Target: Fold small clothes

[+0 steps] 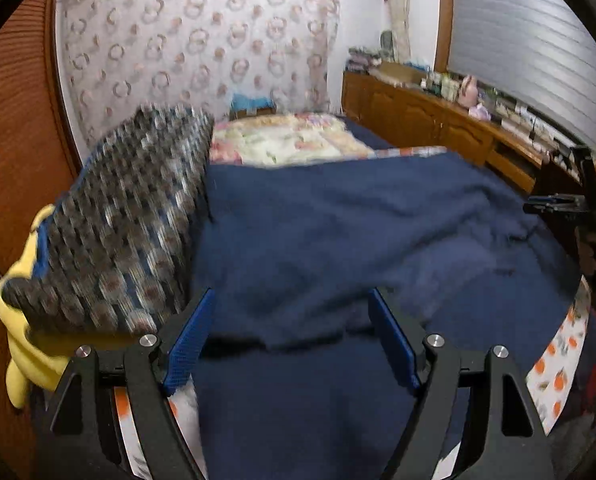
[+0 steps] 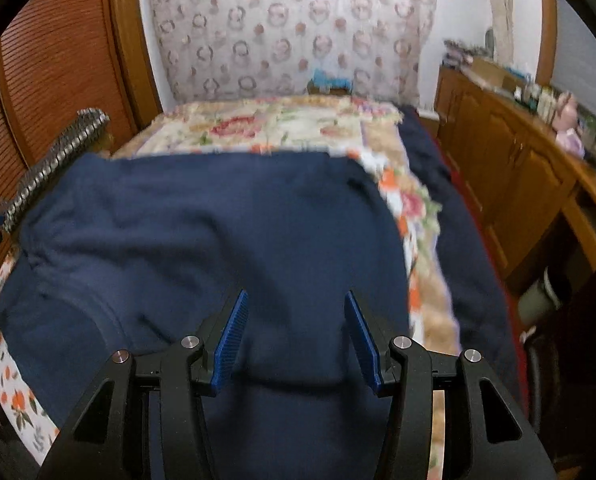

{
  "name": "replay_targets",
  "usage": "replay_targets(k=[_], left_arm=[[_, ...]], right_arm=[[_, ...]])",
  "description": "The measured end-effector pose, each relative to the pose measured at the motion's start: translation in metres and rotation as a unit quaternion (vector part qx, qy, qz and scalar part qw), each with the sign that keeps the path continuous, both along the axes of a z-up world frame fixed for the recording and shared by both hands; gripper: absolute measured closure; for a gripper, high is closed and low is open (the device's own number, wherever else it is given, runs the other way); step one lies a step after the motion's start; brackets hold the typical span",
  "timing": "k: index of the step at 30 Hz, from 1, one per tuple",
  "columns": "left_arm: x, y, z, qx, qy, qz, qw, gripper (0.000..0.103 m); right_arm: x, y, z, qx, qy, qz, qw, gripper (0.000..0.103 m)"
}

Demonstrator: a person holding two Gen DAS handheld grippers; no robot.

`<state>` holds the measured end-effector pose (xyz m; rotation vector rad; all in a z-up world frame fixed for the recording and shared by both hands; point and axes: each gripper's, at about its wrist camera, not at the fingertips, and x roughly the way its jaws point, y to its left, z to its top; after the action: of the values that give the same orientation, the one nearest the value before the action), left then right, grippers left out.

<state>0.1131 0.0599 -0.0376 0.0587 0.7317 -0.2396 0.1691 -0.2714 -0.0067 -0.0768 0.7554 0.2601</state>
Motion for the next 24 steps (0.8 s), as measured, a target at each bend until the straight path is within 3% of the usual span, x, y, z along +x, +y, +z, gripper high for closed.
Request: replay_targets(k=[5, 13, 16, 24], left_arm=[[0.0, -0.002, -0.026, 0.002, 0.041, 0.01, 0.9991, 0.024], [0.006, -0.005, -0.045, 0.006, 0.084, 0.017, 0.9963, 0.024], [0.008, -0.012, -0.047, 0.026, 0.079, 0.016, 0.9964, 0.02], [0.016, -0.02, -0.053, 0.031, 0.079, 0.028, 0.996, 0.0]], right_arm=[[0.004, -0.015, -0.012, 0.004, 0.027, -0.014, 1.0, 0.051], [0.001, -0.016, -0.005, -0.015, 0.006, -0.02, 1.0, 0.051], [0.0, -0.015, -0.004, -0.026, 0.0, -0.021, 0.999, 0.051], [-0.004, -0.006, -0.02, -0.034, -0.005, -0.02, 0.999, 0.051]])
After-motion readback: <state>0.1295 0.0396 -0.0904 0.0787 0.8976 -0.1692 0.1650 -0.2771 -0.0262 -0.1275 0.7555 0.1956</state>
